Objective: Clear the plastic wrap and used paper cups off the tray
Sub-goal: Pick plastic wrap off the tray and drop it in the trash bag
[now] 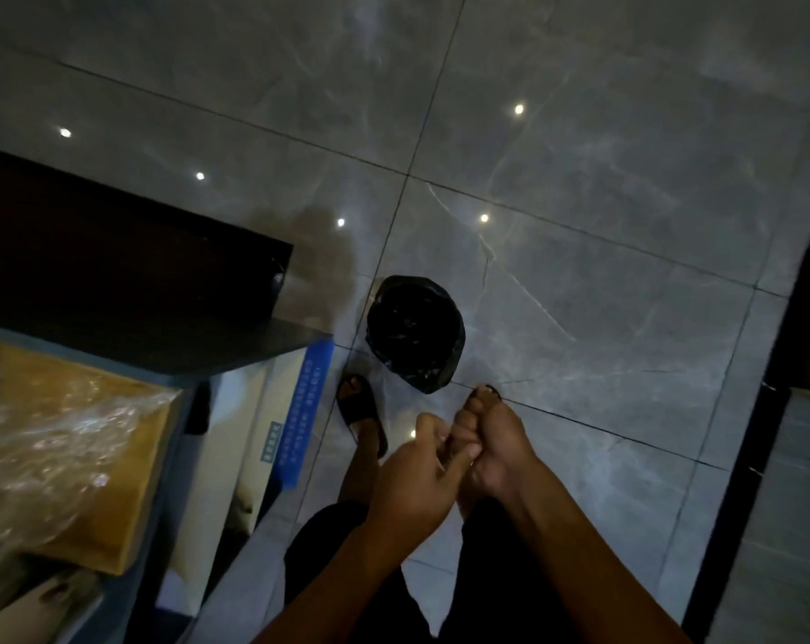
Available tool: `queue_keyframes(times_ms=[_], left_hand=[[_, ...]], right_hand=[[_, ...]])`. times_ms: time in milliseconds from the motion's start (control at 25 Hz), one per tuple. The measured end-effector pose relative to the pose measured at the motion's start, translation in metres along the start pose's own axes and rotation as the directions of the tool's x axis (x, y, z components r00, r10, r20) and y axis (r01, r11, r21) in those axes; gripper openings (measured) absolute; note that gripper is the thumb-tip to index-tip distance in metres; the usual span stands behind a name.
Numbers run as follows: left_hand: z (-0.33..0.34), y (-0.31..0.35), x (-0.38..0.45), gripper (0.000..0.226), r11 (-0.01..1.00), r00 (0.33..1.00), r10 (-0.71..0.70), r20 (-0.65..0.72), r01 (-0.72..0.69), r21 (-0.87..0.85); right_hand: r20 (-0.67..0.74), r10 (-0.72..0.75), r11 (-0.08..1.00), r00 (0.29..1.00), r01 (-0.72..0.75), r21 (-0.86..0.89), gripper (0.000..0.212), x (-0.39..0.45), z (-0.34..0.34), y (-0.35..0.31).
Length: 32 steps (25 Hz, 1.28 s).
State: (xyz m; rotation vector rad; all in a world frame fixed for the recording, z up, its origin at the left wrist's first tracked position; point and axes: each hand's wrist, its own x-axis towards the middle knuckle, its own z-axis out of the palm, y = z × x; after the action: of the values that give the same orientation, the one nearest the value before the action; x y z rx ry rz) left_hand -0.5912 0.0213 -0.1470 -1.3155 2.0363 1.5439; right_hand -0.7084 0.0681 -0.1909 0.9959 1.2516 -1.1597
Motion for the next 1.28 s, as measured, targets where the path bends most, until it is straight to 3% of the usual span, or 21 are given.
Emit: queue_keyframes(times_ms=[160,280,440,520,600,640,680,720,800,840,880,960,1040,1160,1280], left_hand=[[0.023,-0.018,0.042,0.042,0.984,0.996,-0.074,0.039,0.080,-0.162],[0.037,-0.041,0.078,0.053,0.985,0.991,-0.126,0.053,0.131,-0.115],[0.048,-0.074,0.118,0.067,0.979,0.983,-0.183,0.002,0.182,0.093],[0.048,-0.092,0.138,0.071,0.972,0.979,-0.203,-0.015,0.203,0.119],[0.048,-0.108,0.153,0.073,0.963,0.982,-0.189,0.014,0.183,0.198],[0.049,-0.116,0.157,0.068,0.959,0.987,-0.146,0.065,0.125,0.255],[0.050,-0.121,0.160,0.056,0.947,0.986,-0.097,0.134,0.050,0.317],[0.050,-0.125,0.164,0.042,0.935,0.980,-0.061,0.190,-0.010,0.354],[0.047,-0.139,0.182,0.028,0.924,0.984,0.006,0.180,-0.074,0.376],[0.044,-0.147,0.193,0.024,0.918,0.990,0.012,0.139,-0.066,0.392],[0.040,-0.155,0.205,0.021,0.908,0.996,0.009,0.093,-0.047,0.416],[0.037,-0.175,0.228,0.026,0.868,1.000,0.020,-0.010,-0.013,0.497],[0.034,-0.194,0.250,0.053,0.805,0.998,-0.008,-0.060,0.042,0.591],[0.031,-0.227,0.281,0.099,0.753,0.995,-0.050,-0.087,0.095,0.652],[0.038,-0.257,0.304,0.116,0.710,0.996,-0.012,-0.085,0.069,0.701]], right_hand=[[0.106,0.089,0.910,0.990,-0.124,0.396,0.033,0.038,-0.008,-0.010],[0.126,0.037,0.950,0.991,-0.074,0.303,0.025,0.067,-0.007,0.000],[0.157,0.066,0.918,0.985,-0.122,0.376,0.024,0.099,0.001,0.013],[0.155,0.048,0.969,0.987,-0.084,0.234,0.023,0.115,0.001,0.011],[0.029,-0.019,0.997,0.999,0.021,-0.071,0.032,0.132,0.002,0.009],[-0.050,-0.114,0.948,0.992,0.093,-0.304,0.037,0.142,0.005,0.007],[-0.067,-0.234,0.805,0.970,0.154,-0.573,0.041,0.152,0.007,0.004],[-0.006,-0.343,0.569,0.939,0.202,-0.797,0.047,0.164,0.007,0.000],[0.254,-0.398,0.047,0.882,0.296,-0.954,0.057,0.190,0.006,-0.011],[0.297,-0.405,-0.112,0.865,0.276,-0.955,0.059,0.203,0.002,-0.018],[0.301,-0.437,-0.200,0.848,0.234,-0.951,0.059,0.217,-0.001,-0.026],[0.294,-0.500,-0.297,0.814,0.157,-0.942,0.059,0.241,-0.007,-0.036],[0.307,-0.506,-0.329,0.806,0.148,-0.933,0.059,0.259,-0.009,-0.040],[0.205,-0.523,-0.176,0.827,0.131,-0.976,0.047,0.286,-0.004,-0.042],[0.218,-0.470,-0.135,0.855,0.174,-0.975,0.027,0.305,0.003,-0.034]])
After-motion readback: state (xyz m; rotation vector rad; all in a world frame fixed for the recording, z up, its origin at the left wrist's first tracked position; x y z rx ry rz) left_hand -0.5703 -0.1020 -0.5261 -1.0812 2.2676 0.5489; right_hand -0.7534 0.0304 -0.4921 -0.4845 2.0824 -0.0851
